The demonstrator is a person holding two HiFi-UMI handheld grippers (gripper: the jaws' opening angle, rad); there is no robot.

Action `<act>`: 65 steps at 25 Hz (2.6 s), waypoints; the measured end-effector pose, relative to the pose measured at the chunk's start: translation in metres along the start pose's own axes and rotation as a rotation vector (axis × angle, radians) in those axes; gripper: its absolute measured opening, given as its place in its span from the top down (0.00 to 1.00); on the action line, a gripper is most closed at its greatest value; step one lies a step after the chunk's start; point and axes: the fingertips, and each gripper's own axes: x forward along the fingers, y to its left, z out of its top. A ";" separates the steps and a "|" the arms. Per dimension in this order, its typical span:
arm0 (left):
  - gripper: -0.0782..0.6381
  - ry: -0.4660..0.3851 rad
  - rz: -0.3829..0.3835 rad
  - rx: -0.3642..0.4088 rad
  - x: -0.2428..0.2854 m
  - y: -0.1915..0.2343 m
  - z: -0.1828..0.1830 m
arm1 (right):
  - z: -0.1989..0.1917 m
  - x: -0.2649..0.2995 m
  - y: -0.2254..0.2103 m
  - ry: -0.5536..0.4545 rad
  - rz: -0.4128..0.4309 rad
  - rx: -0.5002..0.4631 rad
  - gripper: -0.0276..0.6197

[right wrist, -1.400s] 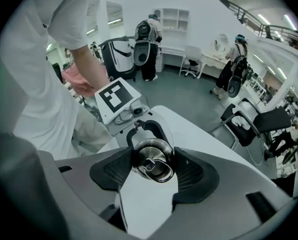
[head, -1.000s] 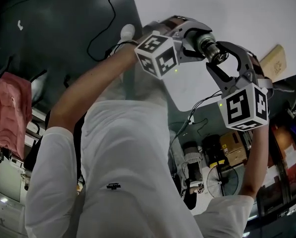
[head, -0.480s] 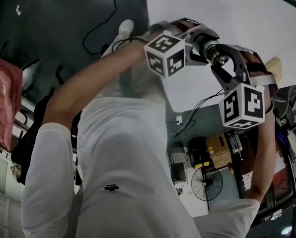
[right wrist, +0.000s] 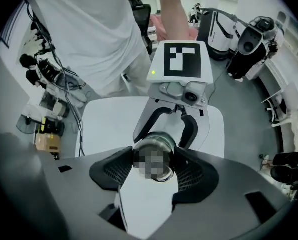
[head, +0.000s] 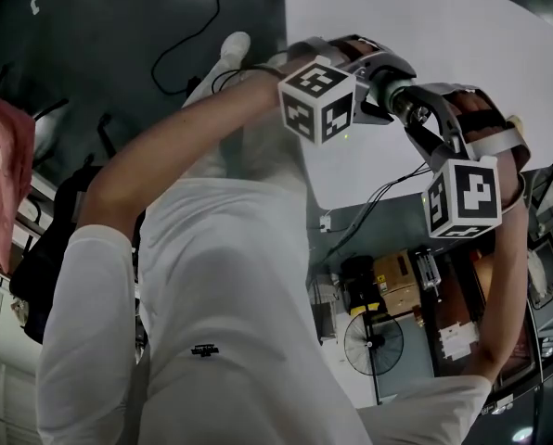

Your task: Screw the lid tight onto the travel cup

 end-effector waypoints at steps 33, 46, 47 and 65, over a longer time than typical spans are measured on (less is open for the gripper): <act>0.42 0.005 0.003 -0.007 0.001 0.001 -0.002 | 0.006 -0.007 -0.008 -0.001 -0.107 0.155 0.55; 0.42 -0.001 0.002 -0.007 0.001 0.001 -0.002 | 0.003 -0.009 -0.001 -0.075 -0.102 0.016 0.60; 0.42 -0.001 0.003 -0.007 0.000 0.001 -0.001 | 0.003 -0.009 -0.001 -0.089 -0.103 0.007 0.60; 0.42 0.010 0.016 -0.012 0.004 0.001 -0.003 | -0.009 -0.009 -0.020 -0.224 -0.188 1.098 0.60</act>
